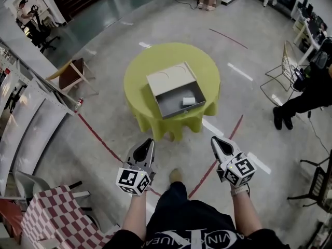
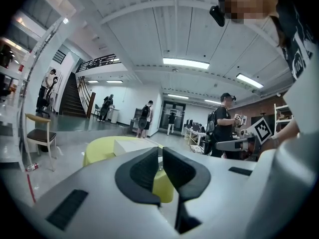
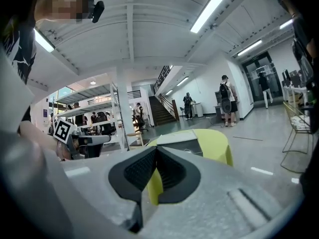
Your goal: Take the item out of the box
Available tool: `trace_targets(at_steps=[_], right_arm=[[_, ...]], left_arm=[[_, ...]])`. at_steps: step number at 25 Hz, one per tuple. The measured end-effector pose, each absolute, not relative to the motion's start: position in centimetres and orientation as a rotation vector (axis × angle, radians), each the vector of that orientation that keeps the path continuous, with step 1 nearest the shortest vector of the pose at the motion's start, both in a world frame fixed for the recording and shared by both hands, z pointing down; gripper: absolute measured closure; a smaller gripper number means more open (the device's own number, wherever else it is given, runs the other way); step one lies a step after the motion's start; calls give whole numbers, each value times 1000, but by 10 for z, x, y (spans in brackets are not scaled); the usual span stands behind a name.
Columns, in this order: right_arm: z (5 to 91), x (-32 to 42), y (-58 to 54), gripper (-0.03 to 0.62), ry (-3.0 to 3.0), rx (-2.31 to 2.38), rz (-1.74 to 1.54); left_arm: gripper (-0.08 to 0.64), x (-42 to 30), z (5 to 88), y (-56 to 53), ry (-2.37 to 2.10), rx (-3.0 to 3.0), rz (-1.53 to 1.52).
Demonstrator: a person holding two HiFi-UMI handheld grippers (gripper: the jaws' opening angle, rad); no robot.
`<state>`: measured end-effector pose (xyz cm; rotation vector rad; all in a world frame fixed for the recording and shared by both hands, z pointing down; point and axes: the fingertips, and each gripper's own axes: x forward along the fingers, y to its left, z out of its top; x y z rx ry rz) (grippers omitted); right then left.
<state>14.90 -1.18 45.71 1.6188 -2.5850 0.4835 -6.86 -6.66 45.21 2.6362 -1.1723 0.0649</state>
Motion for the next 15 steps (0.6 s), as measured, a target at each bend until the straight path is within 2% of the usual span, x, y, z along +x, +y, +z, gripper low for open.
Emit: trace_targets(at_steps=[15], right_arm=[[474, 140, -91, 588, -2504, 1584, 493]], left_arm=[[529, -45, 472, -149, -1018, 2689, 142]])
